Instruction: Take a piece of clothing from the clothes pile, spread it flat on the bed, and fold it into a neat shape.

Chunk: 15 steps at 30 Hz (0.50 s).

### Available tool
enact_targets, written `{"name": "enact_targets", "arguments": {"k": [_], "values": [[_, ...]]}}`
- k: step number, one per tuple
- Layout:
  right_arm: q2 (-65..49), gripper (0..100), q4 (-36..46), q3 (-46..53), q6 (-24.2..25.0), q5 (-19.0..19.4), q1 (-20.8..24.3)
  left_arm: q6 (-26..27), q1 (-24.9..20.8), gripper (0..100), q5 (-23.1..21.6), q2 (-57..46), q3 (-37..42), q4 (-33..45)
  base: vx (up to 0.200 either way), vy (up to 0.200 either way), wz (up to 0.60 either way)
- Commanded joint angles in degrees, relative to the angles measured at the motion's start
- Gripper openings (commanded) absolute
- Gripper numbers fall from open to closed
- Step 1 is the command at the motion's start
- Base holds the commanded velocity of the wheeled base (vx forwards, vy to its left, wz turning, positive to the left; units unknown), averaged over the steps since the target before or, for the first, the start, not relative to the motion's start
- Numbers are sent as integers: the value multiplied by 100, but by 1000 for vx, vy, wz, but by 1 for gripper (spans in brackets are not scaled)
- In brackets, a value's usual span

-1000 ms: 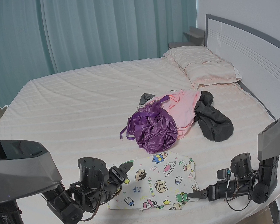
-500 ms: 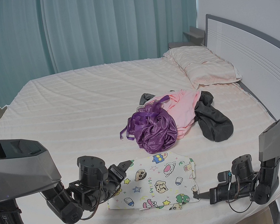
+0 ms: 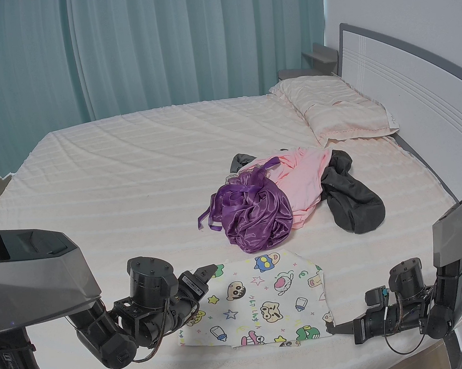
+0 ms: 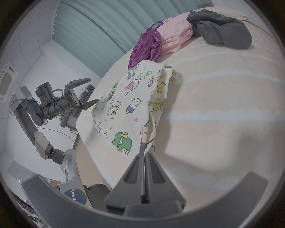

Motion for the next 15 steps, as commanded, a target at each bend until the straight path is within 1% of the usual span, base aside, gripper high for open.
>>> {"name": "enact_targets", "arguments": {"k": [1,6,7,12,14,15], "values": [[21,0,-2,65,-55,3,-7,-7,1,100,2,9,-2,-5,0,0,0],[74,0,-2,83,-205,-5,-7,2,-8,100,2,9,-2,-5,0,0,0],[47,100,-2,65,-205,-5,-25,-7,-8,100,2,18,-2,-5,0,0,0],[-172,100,-107,-5,-214,-32,-174,-7,-8,100,-7,18,-2,-5,0,0,0],[-454,100,-116,-313,-170,-207,-324,-7,-8,100,-7,18,-2,-5,0,0,0],[-524,100,-90,-401,-143,-225,-367,-7,-8,100,-7,18,-2,-5,0,0,0]]}}
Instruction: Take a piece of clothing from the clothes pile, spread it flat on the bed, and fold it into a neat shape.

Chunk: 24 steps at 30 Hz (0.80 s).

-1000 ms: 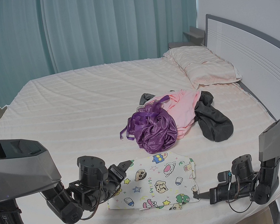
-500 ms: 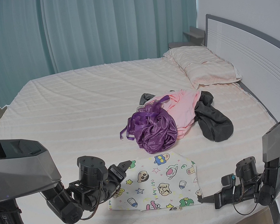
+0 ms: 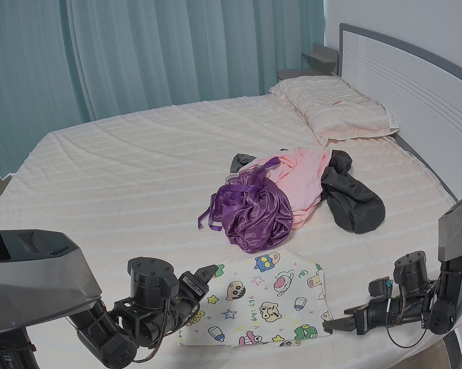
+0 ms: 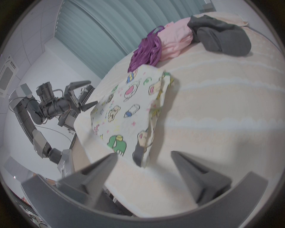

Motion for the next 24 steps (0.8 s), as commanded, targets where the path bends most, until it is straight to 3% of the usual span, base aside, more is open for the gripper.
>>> {"name": "enact_targets", "arguments": {"k": [1,8,16,24], "values": [[-410,100,16,-472,153,-124,-209,-2,3,100,1,9,-2,-2,0,0,0],[187,100,113,-1957,1665,-177,-139,-2,-6,100,-7,9,25,-11,0,0,0],[548,100,1291,-3425,2210,-273,-60,-116,-6,100,-7,88,16,-2,0,0,0],[768,100,1431,-3680,2359,-282,-7,-116,-15,100,-7,132,25,-2,0,0,0]]}}
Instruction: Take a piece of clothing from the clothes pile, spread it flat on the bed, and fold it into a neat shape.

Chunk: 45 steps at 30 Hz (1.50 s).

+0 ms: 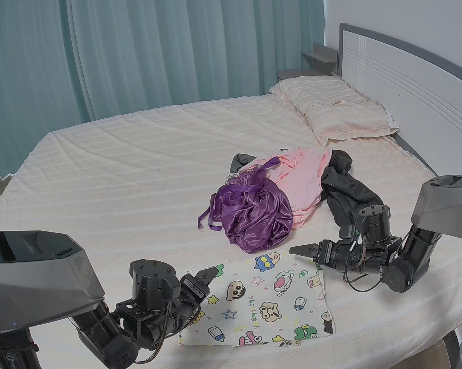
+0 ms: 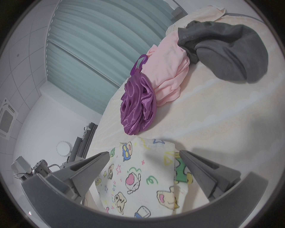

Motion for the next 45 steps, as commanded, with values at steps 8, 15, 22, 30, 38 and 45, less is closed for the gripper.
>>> {"name": "enact_targets", "arguments": {"k": [8,15,22,30,38,45], "values": [[261,100,14,-233,14,1,38,-4,6,100,4,58,36,-2,0,0,0],[191,100,-74,-242,709,54,-24,-22,6,100,-14,84,63,-2,0,0,0],[129,100,-101,-189,1104,344,-59,-22,-2,100,-14,181,54,-2,0,0,0],[50,100,-452,-189,1614,590,-182,-22,6,100,-14,295,27,-2,0,0,0],[59,100,-1349,5,2229,906,-410,-22,6,100,-5,357,1,-2,0,0,0],[138,100,-1727,242,2203,1012,-481,-22,6,100,4,383,1,-2,0,0,0]]}}
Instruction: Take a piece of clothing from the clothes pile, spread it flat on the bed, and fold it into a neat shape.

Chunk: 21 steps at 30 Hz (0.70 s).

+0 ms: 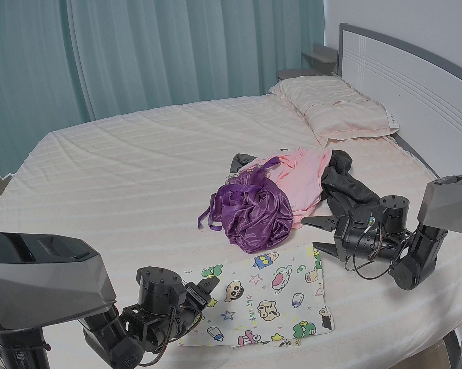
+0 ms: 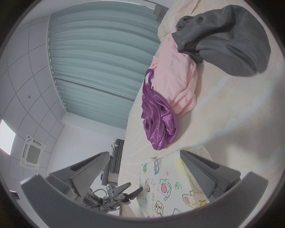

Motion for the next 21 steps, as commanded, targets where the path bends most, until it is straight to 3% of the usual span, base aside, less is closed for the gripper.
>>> {"name": "enact_targets", "arguments": {"k": [1,13,21], "values": [[62,100,4,89,-35,1,-62,-2,9,100,8,36,-1,-8,0,0,0],[167,100,30,177,-308,-8,-238,-2,9,100,8,27,-1,-8,0,0,0],[-316,100,30,686,-1072,-87,-238,33,27,100,26,-597,113,-17,0,0,0]]}}
